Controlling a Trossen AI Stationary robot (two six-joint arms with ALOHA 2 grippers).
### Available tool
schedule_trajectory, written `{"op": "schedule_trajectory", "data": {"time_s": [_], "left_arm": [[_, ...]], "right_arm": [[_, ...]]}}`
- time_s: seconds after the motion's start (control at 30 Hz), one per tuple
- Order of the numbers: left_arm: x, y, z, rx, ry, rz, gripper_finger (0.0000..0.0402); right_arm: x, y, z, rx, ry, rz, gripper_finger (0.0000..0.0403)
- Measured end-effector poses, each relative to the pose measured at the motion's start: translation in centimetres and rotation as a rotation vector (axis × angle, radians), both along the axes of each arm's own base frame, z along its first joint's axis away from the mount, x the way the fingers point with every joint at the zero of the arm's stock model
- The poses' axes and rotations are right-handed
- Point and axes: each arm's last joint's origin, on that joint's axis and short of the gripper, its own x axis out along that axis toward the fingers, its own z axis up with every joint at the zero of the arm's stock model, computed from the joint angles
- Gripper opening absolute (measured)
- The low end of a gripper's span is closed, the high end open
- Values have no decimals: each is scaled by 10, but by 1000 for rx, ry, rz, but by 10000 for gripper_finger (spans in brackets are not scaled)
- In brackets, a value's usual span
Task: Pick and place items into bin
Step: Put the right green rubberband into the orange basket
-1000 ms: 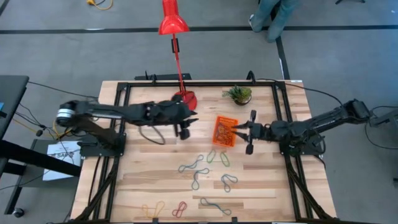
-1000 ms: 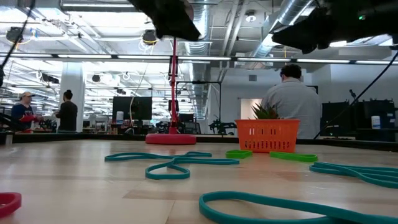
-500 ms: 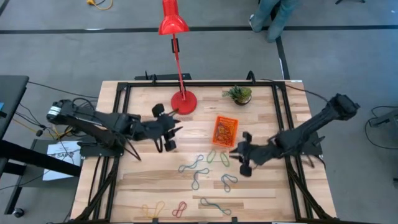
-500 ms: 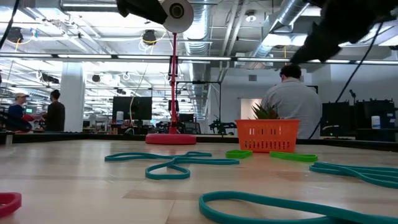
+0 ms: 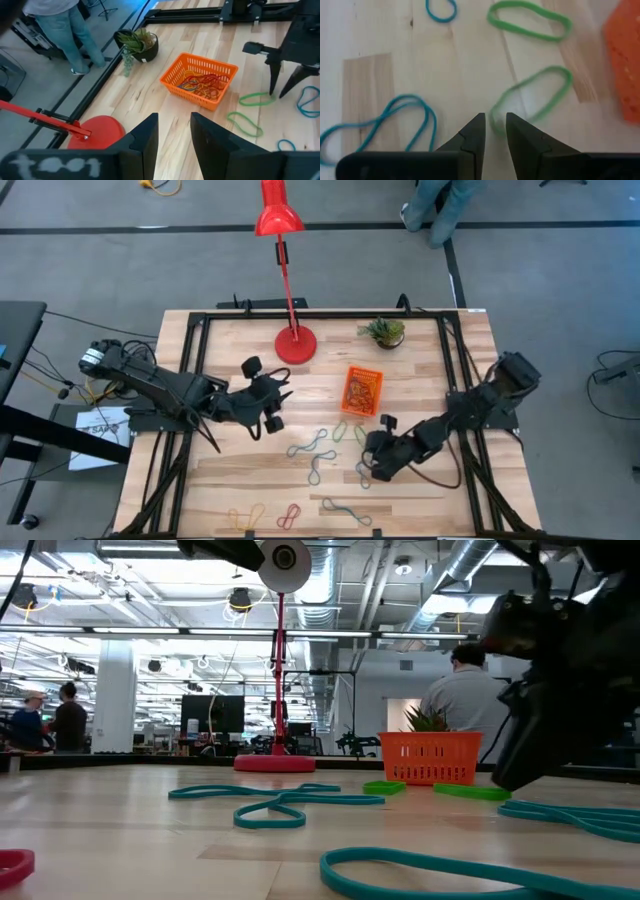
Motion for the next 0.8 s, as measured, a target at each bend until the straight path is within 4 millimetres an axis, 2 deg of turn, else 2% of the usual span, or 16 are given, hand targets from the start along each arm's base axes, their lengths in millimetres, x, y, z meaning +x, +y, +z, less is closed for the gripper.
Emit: {"op": "schedule_trajectory", "data": {"time_s": [0.17,0.3,0.4,0.53,0.8], "left_arm": [[-1,1,-2,5,18,6,105],[-1,1,-2,6,21,7,105],[-2,1,-3,5,29,10,105],[-4,2,-5,0,48,21,105],[-5,2,-5,-14,50,33,105]], "right_arm": [[13,2,-1,26,29,42,70],[16,-1,-8,16,50,29,70],[17,-3,-12,9,58,19,70],[17,-4,-6,15,43,18,70],[15,-14,-5,-62,73,12,70]]}}
